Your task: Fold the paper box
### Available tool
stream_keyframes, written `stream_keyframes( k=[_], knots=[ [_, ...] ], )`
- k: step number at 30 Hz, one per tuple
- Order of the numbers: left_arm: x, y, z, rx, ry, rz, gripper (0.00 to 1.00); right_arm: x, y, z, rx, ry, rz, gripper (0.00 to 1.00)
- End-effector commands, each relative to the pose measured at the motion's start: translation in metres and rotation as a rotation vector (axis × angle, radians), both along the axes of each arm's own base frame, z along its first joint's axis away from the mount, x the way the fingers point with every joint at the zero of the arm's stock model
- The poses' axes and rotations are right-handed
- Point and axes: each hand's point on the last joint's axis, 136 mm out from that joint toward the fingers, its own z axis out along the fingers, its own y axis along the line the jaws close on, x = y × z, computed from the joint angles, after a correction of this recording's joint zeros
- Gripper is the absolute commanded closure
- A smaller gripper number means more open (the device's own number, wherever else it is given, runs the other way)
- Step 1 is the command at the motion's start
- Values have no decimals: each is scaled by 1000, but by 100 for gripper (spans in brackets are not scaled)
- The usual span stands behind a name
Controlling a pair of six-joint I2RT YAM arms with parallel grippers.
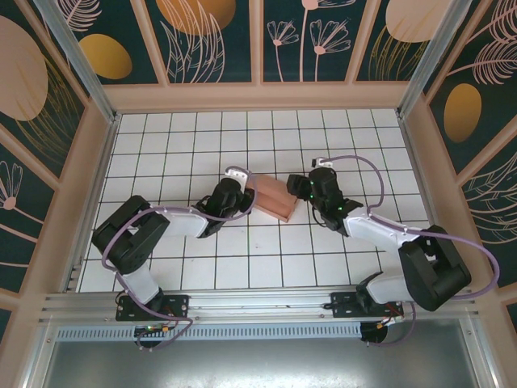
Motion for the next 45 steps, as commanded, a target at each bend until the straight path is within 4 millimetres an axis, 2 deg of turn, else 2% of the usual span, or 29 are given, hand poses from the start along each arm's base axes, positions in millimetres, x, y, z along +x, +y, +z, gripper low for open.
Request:
stream_keyframes(
  k=[1,6,9,11,12,14,16,17,20,22,24,26,31,37,40,41,42,43,45],
  knots=[
    [-7,4,14,-15,-30,-11,78,1,3,-1,31,-9,-9,28],
    [-25,15,12,-46,4,-3,56,2,2,-3,19,-7,-12,28],
    [-40,21,20,-103,7,-18,39,1,0,-5,10,-3,-18,28],
    [-48,26,28,-126,6,-21,23,-1,-2,-7,0,2,-22,28],
    [-52,28,33,-137,3,-28,21,-2,-3,-9,-10,6,-23,28],
    [-57,30,46,-165,-9,-33,10,-5,-4,-12,-26,10,-18,28],
    [-60,34,65,-203,-38,-24,9,-9,-5,-17,-45,17,-9,28],
    [-60,38,80,-237,-66,-7,2,-11,-5,-20,-58,22,-4,28],
    [-53,53,115,-303,-119,53,1,-18,-8,-35,-101,50,2,27],
    [-41,63,129,-325,-112,118,1,-21,-10,-45,-124,68,4,27],
    [-28,70,133,-338,-77,161,1,-24,-10,-56,-140,90,9,27],
    [-18,69,130,-334,-37,171,1,-25,-10,-64,-158,108,15,26],
    [3,54,103,-329,98,179,1,-22,-15,-79,-208,133,1,25],
    [17,23,51,-276,292,128,2,-11,-24,-83,-231,119,-26,25],
    [15,6,39,-317,351,67,9,-2,-26,-80,-231,104,-20,24],
    [15,2,34,-323,367,56,13,0,-22,-78,-225,98,0,24],
    [15,0,31,-325,381,48,17,8,-29,-75,-212,93,-12,24],
    [14,-2,28,-327,393,39,19,12,-29,-71,-196,82,-4,24],
    [13,-6,25,-334,412,24,22,21,-28,-65,-165,65,12,24]
  ],
)
